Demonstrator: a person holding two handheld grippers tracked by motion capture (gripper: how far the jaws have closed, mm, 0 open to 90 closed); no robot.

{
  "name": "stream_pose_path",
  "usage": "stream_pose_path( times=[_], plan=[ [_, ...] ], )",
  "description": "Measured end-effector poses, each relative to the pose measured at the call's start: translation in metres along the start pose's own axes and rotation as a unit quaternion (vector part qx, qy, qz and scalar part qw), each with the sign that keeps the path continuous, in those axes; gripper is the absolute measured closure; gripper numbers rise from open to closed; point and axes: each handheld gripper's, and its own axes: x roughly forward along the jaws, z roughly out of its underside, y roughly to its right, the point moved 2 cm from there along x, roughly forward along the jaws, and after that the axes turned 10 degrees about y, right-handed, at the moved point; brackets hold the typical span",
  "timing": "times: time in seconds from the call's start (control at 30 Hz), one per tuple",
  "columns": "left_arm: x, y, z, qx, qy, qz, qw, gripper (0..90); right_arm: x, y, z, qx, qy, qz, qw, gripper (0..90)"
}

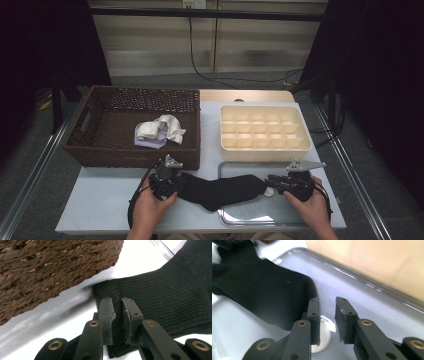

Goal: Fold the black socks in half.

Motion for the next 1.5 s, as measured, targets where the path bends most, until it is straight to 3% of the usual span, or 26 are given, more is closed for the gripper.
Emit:
stream_pose_path(
  times=[0.03,0.13,0.23,0.27,0.43,0.53,0.67,0.93,1.13,1.23,1.5],
  plan=[
    [0.0,0.0,0.0,0.003,-0.002,0.0,1.0,79.1,-0.001,0.003,0.0,-0.01,-0.004,0.013,0.9999,74.0],
    [0.0,0.0,0.0,0.002,0.0,0.001,1.0,79.1,-0.001,0.006,0.001,0.004,-0.005,0.015,0.9999,74.4],
    [0.0,0.0,0.001,0.0,0.001,0.0,1.0,79.1,0.002,0.003,0.003,0.008,-0.009,0.002,0.9999,74.0],
    [0.0,0.0,0.001,0.0,0.002,0.0,1.0,79.1,0.007,-0.003,0.002,0.007,-0.006,-0.019,0.9998,73.0],
    [0.0,0.0,0.001,-0.004,0.005,-0.001,1.0,79.1,0.016,-0.02,-0.006,-0.008,-0.005,-0.042,0.9991,72.6],
    [0.001,0.001,0.002,-0.009,0.008,-0.002,0.9999,79.1,0.019,-0.028,-0.011,-0.014,0.002,-0.051,0.9986,69.4],
    [0.0,0.0,0.002,-0.001,0.007,-0.002,1.0,79.0,0.02,-0.034,-0.013,-0.023,0.001,-0.055,0.9982,68.2],
    [0.0,0.001,0.002,-0.001,0.008,-0.007,0.9999,79.0,0.021,-0.035,-0.012,-0.03,-0.005,-0.051,0.9982,67.4],
    [0.0,0.001,0.002,-0.001,0.007,-0.004,1.0,79.0,0.015,-0.035,-0.018,-0.031,0.006,-0.049,0.9983,67.6],
    [0.0,0.001,0.002,-0.002,0.008,-0.008,0.9999,78.9,0.022,-0.037,-0.013,-0.032,-0.009,-0.05,0.9982,67.1],
    [0.0,0.001,0.002,-0.005,0.008,-0.006,0.9999,79.0,0.03,-0.043,-0.011,-0.051,-0.015,-0.041,0.9978,61.0]
  ],
)
